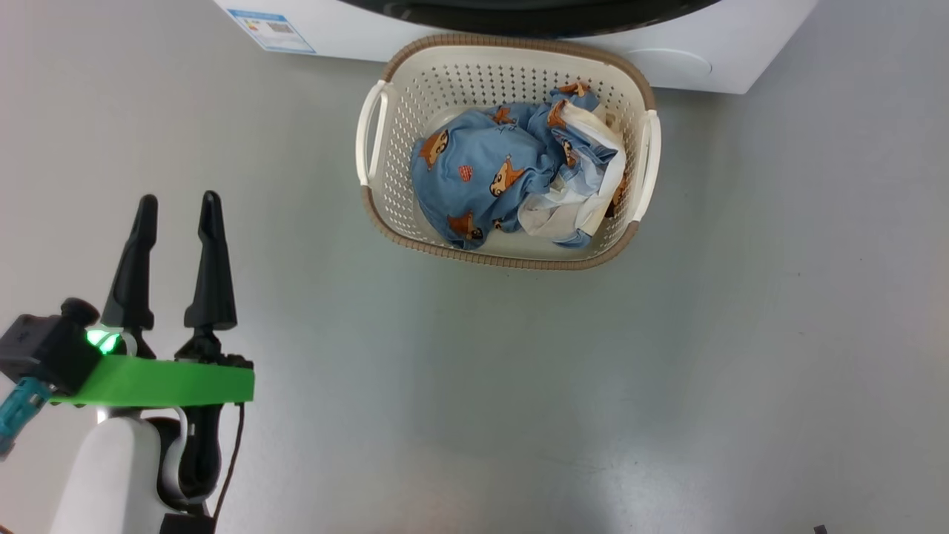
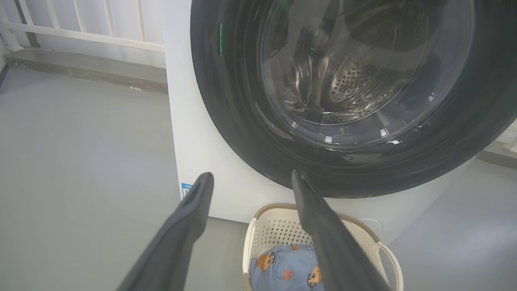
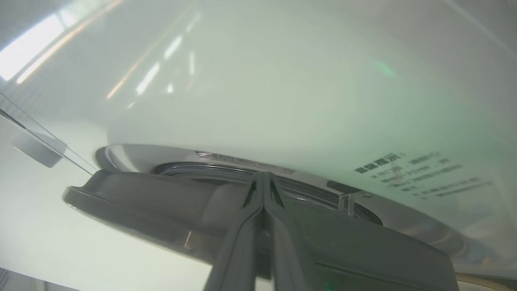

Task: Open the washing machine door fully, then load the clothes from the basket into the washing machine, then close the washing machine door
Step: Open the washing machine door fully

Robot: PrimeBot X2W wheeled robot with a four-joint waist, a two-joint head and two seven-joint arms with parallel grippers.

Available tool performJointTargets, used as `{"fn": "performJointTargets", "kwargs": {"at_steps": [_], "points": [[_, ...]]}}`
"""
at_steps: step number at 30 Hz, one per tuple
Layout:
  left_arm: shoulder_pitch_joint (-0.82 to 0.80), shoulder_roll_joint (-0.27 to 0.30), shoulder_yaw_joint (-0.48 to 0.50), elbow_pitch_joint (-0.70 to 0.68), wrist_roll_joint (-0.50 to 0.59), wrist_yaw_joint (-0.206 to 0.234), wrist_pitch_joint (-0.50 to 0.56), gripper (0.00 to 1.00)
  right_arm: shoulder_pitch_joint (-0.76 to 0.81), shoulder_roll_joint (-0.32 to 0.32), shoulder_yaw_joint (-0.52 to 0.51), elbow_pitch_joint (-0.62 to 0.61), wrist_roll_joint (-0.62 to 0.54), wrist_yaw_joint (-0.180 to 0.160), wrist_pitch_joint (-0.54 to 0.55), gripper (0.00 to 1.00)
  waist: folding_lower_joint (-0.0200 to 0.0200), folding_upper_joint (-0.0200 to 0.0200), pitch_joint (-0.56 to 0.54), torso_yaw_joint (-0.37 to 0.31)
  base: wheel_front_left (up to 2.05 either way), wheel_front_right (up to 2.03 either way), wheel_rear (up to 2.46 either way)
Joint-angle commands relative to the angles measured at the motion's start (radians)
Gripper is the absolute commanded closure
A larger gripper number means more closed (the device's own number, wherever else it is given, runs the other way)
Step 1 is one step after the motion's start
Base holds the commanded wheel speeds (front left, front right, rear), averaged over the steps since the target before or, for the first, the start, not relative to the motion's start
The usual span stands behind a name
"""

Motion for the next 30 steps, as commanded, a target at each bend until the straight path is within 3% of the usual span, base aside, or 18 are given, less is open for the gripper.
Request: {"fn": "performJointTargets", "kwargs": {"at_steps": [1,16,30], "points": [[-0.011,0.030,0.037,-0.025,-0.007,0.001,-0.006,0.00,-0.016,0.017,0.000,-0.016,0.015,0.006,0.014,1.00,0.0000,0.0000,0.007,0.002,0.00,0.00,0.00],[-0.014,0.028,0.039,-0.012,-0.003,0.001,-0.006,0.00,0.011,0.068,0.056,0.000,0.041,0.006,0.131,1.00,0.0000,0.0000,-0.016,-0.007,0.00,0.00,0.00],[0.069,0.032,0.065,0.016,0.029,0.001,-0.006,0.00,0.261,0.091,0.081,-0.092,0.102,0.006,0.220,1.00,0.0000,0.0000,-0.178,-0.016,0.00,0.00,0.00]]}}
